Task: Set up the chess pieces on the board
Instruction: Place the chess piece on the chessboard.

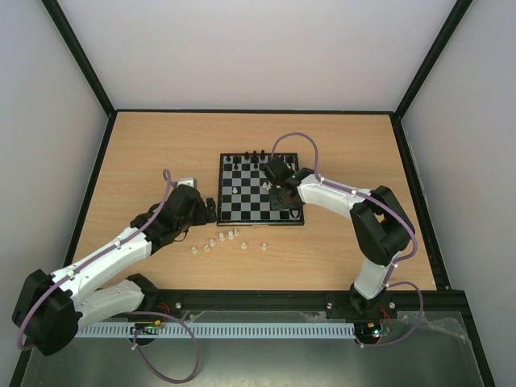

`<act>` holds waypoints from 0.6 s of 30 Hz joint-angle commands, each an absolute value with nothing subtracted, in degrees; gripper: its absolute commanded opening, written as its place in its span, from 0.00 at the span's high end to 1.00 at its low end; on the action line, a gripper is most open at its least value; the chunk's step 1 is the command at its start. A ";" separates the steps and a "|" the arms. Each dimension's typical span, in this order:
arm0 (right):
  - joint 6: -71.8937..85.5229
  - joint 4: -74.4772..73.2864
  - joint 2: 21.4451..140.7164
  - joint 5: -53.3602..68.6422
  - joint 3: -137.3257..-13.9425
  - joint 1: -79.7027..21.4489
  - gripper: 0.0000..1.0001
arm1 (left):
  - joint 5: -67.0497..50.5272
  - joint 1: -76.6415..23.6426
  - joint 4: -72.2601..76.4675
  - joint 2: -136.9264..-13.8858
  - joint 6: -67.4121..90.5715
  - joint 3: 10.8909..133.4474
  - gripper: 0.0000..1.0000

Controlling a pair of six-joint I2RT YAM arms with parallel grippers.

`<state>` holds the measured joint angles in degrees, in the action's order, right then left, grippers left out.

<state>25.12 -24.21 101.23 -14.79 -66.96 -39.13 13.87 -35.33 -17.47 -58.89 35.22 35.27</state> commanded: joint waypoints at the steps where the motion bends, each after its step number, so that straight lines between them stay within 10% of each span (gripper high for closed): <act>1: 25.75 -27.33 100.89 -15.20 -66.06 -39.44 0.93 | 13.72 -35.18 -17.15 -59.01 35.70 34.89 0.00; 14: 25.58 -27.88 101.27 -14.25 -64.79 -39.45 0.92 | 13.37 -35.08 -16.19 -60.51 35.77 34.90 0.01; 18: 25.62 -27.69 100.90 -13.98 -65.00 -39.46 0.76 | 13.51 -35.15 -16.34 -60.40 35.66 34.98 0.01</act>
<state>25.34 -24.60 101.23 -14.26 -65.69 -39.13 13.52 -35.33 -17.12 -60.14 35.20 35.27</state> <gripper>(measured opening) 0.191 0.995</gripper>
